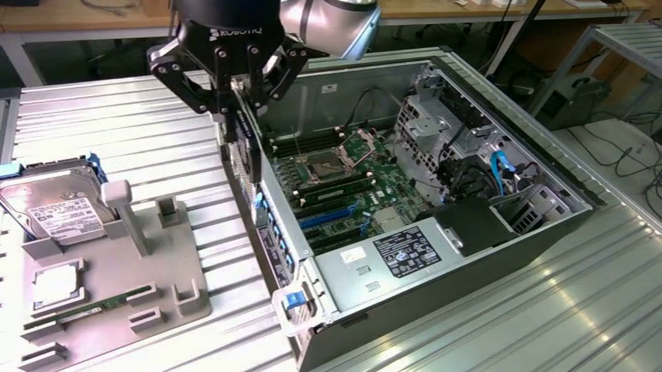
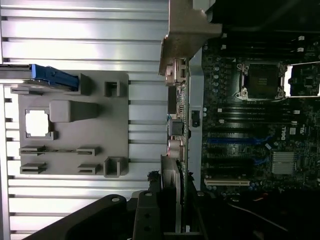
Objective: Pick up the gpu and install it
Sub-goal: 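Pick up the gpu and move the gpu toward the slot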
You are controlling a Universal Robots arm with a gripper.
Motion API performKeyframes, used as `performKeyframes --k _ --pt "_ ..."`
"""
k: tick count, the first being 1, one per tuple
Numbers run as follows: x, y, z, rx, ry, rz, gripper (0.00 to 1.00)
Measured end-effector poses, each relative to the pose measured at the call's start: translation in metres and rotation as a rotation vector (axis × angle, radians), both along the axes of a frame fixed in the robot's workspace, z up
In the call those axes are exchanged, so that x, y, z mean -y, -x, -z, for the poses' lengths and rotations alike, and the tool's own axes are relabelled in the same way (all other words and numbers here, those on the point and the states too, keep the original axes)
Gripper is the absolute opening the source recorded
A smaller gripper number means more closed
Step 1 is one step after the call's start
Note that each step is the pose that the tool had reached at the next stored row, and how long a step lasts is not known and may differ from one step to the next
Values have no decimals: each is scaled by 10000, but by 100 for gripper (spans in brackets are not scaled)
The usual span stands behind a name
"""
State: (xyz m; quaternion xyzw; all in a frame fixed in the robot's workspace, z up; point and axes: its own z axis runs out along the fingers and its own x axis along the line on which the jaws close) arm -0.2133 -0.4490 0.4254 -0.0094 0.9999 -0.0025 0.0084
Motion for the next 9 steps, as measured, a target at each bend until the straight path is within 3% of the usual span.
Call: performKeyframes --k 9 --pt "-3 -268 0 -1 1 -1 28"
